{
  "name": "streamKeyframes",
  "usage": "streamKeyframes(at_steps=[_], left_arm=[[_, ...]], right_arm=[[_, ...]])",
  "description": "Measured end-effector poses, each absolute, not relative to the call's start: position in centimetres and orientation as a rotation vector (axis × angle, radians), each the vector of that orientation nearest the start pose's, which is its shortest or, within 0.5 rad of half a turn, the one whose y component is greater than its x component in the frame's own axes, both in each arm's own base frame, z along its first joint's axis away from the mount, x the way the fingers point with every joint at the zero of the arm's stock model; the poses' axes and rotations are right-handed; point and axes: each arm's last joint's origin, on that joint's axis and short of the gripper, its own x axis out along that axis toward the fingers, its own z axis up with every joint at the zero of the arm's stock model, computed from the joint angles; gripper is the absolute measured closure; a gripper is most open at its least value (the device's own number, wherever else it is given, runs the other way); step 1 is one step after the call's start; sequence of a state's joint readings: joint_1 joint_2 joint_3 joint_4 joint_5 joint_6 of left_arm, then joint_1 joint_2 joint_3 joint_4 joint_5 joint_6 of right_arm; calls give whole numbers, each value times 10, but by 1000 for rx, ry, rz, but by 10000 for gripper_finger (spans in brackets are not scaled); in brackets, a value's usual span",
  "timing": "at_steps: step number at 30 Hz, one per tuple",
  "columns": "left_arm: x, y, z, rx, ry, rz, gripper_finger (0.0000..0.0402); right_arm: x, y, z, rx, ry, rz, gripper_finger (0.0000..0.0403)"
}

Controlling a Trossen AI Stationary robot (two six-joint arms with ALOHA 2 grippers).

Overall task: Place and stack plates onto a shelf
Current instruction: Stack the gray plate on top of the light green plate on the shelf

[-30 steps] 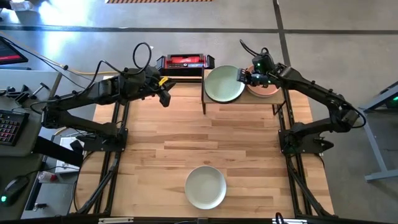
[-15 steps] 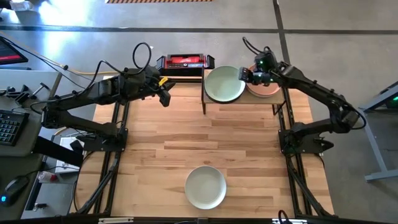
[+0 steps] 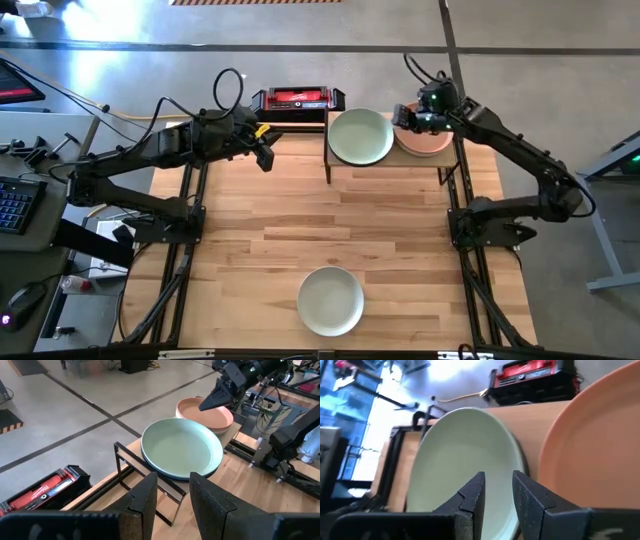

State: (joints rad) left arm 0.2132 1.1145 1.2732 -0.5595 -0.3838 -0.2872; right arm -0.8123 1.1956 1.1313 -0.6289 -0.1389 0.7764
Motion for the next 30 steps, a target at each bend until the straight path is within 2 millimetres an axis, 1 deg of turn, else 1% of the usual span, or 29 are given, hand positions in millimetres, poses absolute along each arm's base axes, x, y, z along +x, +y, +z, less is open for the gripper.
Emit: streamKeyframes(at_steps=[5, 10, 13, 18, 21, 23, 27, 30], left_arm=[[217, 55, 399, -301, 345, 547, 298], [225, 46, 388, -385, 433, 468, 298], [236, 37, 381, -405, 471, 438, 298], [256, 20, 361, -407, 585, 395, 298], [266, 9, 347, -403, 667, 378, 298], [272, 1, 338, -388, 724, 357, 298], [283, -15, 323, -366, 806, 308, 298], [291, -27, 312, -366, 854, 280, 298]], right_arm=[[171, -165, 340, 1052, 361, -709, 322], [178, -145, 347, 1034, 414, -460, 322], [185, -131, 346, 1042, 473, -345, 322], [197, -102, 340, 1055, 613, -240, 324], [202, -81, 336, 1087, 716, -206, 325], [206, -66, 333, 1094, 770, -219, 325], [213, -39, 332, 1073, 812, -256, 325], [216, -23, 331, 1058, 820, -290, 325]])
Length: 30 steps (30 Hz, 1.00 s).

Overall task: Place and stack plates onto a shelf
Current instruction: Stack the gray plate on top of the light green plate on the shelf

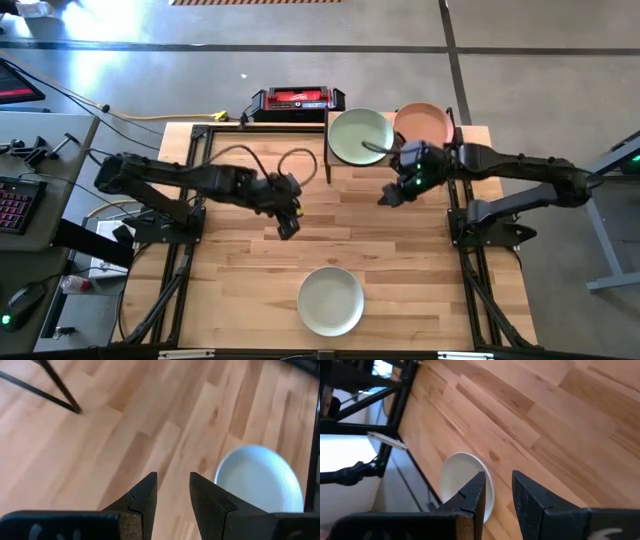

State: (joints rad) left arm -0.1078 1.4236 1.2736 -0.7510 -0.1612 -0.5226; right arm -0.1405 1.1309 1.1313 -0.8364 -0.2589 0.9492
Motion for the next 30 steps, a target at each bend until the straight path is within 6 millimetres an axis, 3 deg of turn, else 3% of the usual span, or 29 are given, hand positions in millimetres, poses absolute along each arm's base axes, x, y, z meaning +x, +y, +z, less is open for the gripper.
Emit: streamKeyframes(at_steps=[10, 30], left_arm=[[308, -68, 278, -433, 978, 257, 298], [338, -134, 209, -584, 1053, 297, 298]], right_arm=[[217, 11, 331, 1015, 793, -378, 325], [217, 35, 328, 926, 794, -383, 325]])
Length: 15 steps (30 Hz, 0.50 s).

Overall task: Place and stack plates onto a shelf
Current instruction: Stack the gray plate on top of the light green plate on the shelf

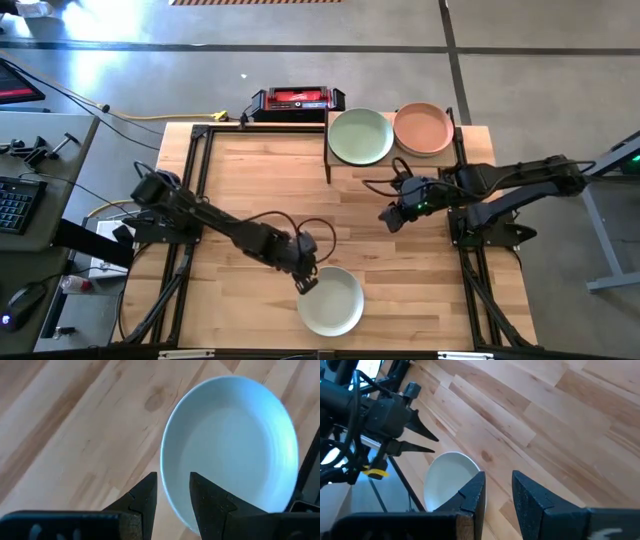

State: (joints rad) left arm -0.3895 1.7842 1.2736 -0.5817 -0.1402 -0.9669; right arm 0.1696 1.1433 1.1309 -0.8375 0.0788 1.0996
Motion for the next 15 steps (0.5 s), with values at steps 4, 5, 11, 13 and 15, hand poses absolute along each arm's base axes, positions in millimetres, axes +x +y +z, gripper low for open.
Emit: streamKeyframes(at_steps=[4, 5, 11, 13, 15], left_arm=[[342, -139, 197, -579, 1059, 294, 298], [342, -140, 195, -574, 1067, 297, 298], [346, -142, 182, -576, 1087, 317, 298], [347, -143, 180, -580, 1082, 315, 298], [348, -143, 180, -585, 1079, 316, 298]], right_arm=[[219, 38, 326, 911, 808, -373, 325], [219, 39, 326, 907, 814, -372, 325], [220, 44, 323, 874, 841, -356, 325], [220, 46, 322, 867, 851, -351, 325], [221, 48, 321, 863, 858, -347, 325]])
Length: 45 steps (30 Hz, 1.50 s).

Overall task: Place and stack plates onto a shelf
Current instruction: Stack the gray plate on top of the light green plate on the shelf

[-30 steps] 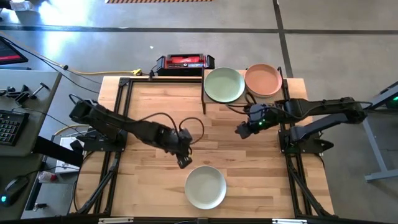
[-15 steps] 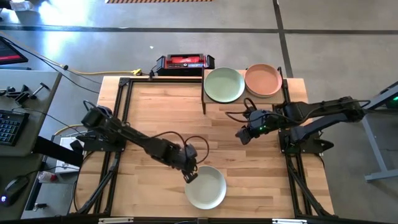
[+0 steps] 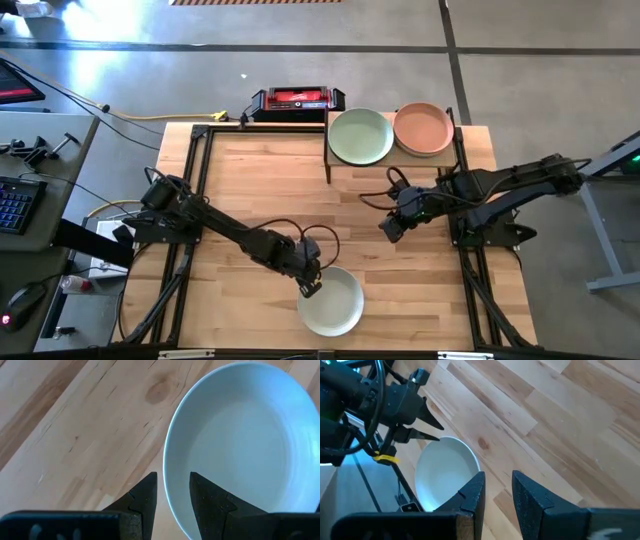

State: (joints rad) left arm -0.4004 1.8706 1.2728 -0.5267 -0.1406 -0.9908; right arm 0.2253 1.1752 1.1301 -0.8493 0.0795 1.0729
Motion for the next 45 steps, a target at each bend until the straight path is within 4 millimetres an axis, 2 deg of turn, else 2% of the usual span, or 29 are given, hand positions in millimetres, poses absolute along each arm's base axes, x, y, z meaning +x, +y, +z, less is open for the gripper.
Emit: streamKeyframes(at_steps=[45], left_arm=[[347, -144, 180, -573, 1088, 312, 298]], right_arm=[[225, 50, 316, 836, 866, -366, 325]])
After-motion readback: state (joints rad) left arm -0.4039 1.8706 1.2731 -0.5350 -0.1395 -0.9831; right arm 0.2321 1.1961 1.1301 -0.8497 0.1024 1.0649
